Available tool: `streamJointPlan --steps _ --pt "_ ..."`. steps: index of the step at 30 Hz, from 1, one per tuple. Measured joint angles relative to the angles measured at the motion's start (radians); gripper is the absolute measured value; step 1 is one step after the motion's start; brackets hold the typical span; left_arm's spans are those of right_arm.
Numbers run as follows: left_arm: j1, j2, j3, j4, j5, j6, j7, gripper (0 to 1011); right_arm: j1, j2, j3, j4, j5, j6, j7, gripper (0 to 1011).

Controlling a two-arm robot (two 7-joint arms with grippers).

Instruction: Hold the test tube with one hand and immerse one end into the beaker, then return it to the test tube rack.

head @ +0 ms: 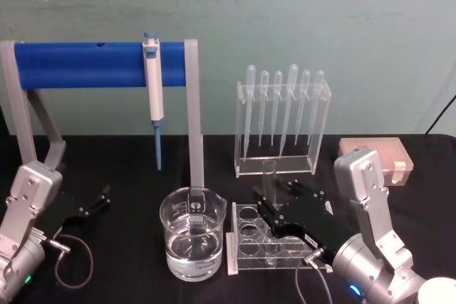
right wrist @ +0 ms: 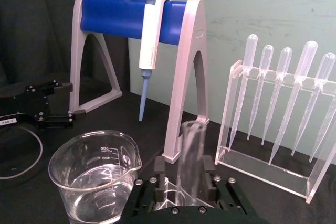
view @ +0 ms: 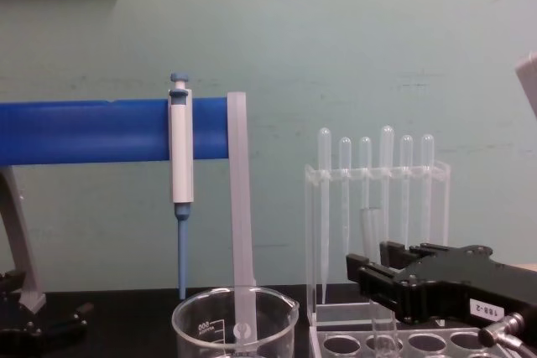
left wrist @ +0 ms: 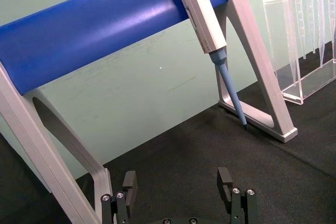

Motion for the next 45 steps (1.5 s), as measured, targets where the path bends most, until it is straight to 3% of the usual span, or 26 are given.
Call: streamJointPlan --steps 5,15,20,27,32,37,45 --pt "0.000 0.000 0.000 0.000 0.000 0.000 0.000 1000 0.001 0.002 0.001 -0.020 0.000 0.008 0.002 574" --pt "0.000 0.000 0.000 0.000 0.000 0.000 0.000 1000 0.012 0.017 0.018 -0.130 -0.003 0.016 0.001 852" --pt "0.000 0.000 0.000 0.000 0.000 0.000 0.000 1000 0.010 0.023 0.057 -0.174 0.000 0.008 -0.014 995" --pt "0.000 0.000 0.000 0.000 0.000 0.000 0.000 1000 -0.028 0.040 0.162 -0.210 0.008 -0.012 -0.063 1002" --pt "0.000 0.000 0.000 0.000 0.000 0.000 0.000 1000 -0.057 0.055 0.217 -0.206 -0.032 -0.003 -0.097 1000" --pt "0.000 0.000 0.000 0.000 0.000 0.000 0.000 1000 -0.064 0.078 0.214 -0.179 -0.093 0.027 -0.105 1000" --pt "0.000 0.000 0.000 0.000 0.000 0.000 0.000 1000 -0.063 0.108 0.177 -0.125 -0.203 0.052 -0.096 1000"
